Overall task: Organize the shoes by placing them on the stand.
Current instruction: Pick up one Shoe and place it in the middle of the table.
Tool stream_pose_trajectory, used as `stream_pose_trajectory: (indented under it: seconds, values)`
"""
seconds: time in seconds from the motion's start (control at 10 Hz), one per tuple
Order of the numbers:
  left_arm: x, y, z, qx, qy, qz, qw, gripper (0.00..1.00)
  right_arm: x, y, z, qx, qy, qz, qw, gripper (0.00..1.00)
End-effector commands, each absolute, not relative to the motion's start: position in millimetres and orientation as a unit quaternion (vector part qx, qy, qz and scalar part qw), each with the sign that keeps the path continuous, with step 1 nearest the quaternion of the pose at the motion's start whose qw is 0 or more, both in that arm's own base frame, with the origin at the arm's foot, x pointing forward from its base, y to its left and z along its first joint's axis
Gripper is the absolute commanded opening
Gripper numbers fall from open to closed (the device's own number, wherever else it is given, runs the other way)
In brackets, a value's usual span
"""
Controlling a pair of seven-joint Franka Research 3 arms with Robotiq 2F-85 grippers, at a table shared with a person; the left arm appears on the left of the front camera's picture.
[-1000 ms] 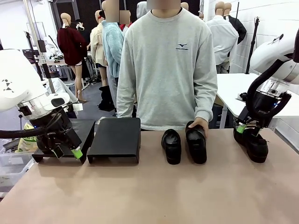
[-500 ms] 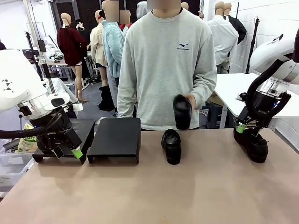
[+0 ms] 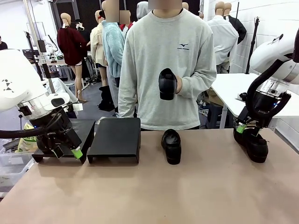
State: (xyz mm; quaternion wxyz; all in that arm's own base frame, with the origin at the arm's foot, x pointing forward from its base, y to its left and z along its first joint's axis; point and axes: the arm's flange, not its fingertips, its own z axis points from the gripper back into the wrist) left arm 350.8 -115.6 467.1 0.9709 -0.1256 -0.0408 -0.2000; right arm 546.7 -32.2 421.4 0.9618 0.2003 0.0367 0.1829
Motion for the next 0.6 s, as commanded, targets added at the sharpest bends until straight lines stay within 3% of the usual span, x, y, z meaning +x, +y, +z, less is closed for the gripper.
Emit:
stream_pose_trajectory:
  seconds: [0.0, 0.5]
  values:
    - [350, -116, 467, -0.127, -0.041, -0.199, 0.971, 1.0, 551, -26, 430, 0.165, 0.01, 0.126, 0.978, 1.0]
    - [350, -116, 467, -0.127, -0.041, -0.199, 0.971, 1.0, 593, -2, 396, 0.094, 0.035, 0.046, 0.994, 1.0]
